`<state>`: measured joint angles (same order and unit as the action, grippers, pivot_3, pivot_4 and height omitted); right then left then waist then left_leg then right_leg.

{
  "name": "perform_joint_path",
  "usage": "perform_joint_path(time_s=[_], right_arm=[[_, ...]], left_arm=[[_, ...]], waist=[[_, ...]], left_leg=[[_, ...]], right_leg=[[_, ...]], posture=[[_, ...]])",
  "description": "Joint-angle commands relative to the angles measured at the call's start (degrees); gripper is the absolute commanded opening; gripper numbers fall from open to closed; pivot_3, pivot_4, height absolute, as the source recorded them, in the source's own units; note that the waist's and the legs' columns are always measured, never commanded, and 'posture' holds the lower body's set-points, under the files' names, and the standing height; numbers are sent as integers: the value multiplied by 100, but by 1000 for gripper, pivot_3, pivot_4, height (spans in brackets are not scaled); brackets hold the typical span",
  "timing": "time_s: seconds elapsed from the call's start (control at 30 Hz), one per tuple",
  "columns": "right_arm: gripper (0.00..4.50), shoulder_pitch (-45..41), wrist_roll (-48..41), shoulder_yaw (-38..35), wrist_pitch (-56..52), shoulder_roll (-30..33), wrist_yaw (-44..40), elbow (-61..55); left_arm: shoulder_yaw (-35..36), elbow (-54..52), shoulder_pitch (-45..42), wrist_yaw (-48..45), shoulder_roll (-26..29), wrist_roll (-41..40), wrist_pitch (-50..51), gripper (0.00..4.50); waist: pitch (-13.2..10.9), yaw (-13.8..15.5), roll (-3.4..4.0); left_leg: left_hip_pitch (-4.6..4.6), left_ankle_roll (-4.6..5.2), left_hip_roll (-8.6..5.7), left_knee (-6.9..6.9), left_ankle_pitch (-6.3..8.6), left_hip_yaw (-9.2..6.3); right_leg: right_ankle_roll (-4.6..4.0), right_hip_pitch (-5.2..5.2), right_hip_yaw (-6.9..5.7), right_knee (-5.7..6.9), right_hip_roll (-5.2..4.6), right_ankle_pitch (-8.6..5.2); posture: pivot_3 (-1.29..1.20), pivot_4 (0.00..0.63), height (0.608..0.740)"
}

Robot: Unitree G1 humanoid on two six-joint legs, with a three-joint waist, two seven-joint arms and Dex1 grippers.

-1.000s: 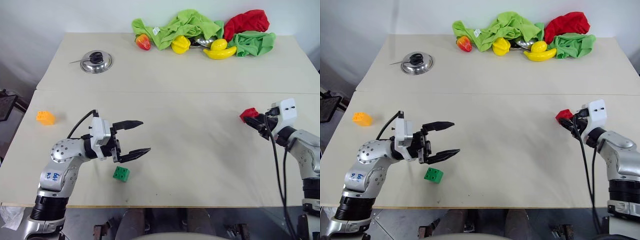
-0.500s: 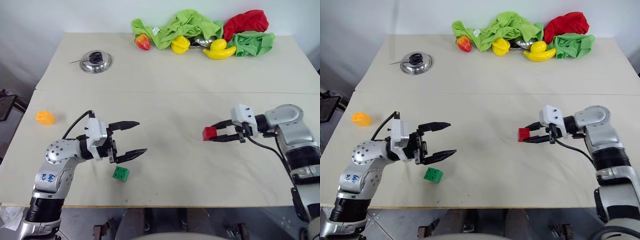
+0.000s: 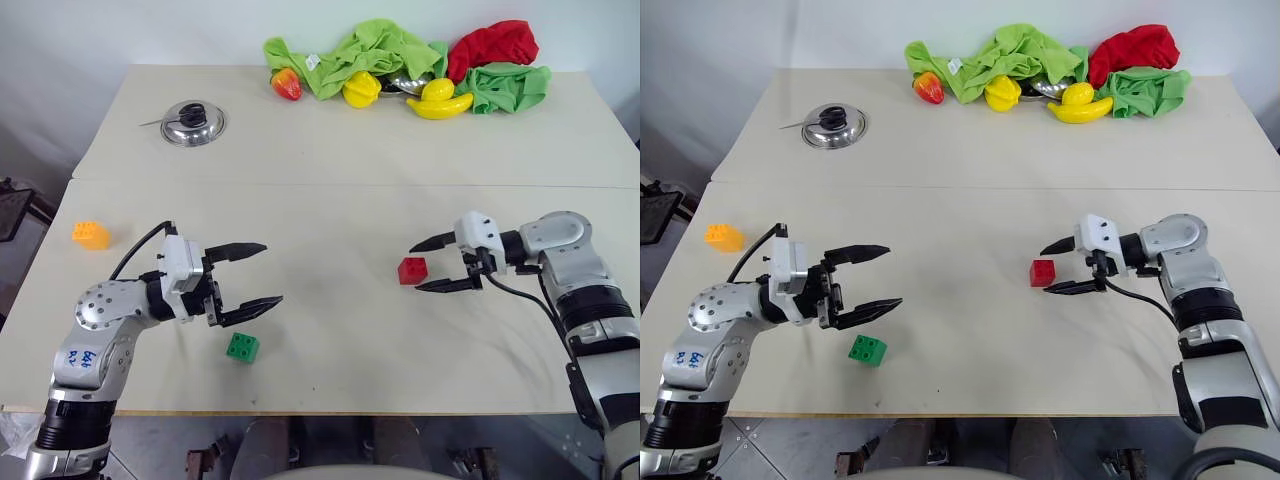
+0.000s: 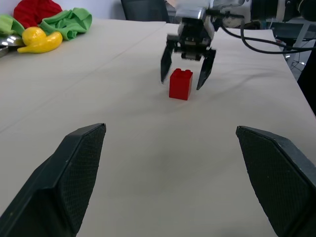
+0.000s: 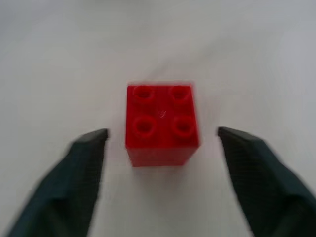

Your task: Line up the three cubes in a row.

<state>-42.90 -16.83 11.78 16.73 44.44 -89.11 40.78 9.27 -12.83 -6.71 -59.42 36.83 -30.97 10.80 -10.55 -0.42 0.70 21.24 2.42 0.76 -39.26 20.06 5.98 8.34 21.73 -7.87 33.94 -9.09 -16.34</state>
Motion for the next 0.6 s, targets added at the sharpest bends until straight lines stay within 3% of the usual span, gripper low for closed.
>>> perform_joint_path(time_s=[0.03, 0.13, 0.3, 0.47, 0.6], right_arm=[[4481, 304, -963, -528, -10, 342, -339, -798], [4481, 1034, -1931, -961, -636, 540, -339, -1817], [4481, 2405, -2686, -1550, -1391, 372, -116, -3253], [4481, 3639, -2604, -1494, -1189, -225, 97, -4373], [4481, 4004, -2268, -1411, -458, -473, -302, -4409]], left_arm=[[601, 59, 313, 9, 170, -210, -13, 4500], [1192, 525, 734, -75, 259, -203, -237, 4500], [2087, 1097, 1552, -766, 433, -504, -500, 4500], [2468, 1706, 2191, -1500, 777, -261, -1036, 4500], [2400, 1517, 2264, -1823, 839, -302, -1269, 4500]], waist=[[0, 5, 0], [0, 16, 0], [-1, 21, -6], [-2, 28, -9], [-1, 41, -12]], left_leg=[[0, 0, 0, 2, 0, -1], [-1, 0, 0, 2, 1, -2], [-2, -2, 5, 2, 8, -4], [-8, -6, 7, 2, 17, -1], [-10, 3, -3, 2, 22, 4]], right_leg=[[0, 0, -1, -3, 0, 0], [0, -1, -2, -3, -1, 0], [-3, -4, -7, -5, 0, -1], [-4, -3, -4, -4, -4, -2], [-4, 0, -3, 2, -24, -2]], posture=[[0, 150, 740], [0, 150, 740], [0, 150, 740], [0, 150, 740], [0, 150, 740]])
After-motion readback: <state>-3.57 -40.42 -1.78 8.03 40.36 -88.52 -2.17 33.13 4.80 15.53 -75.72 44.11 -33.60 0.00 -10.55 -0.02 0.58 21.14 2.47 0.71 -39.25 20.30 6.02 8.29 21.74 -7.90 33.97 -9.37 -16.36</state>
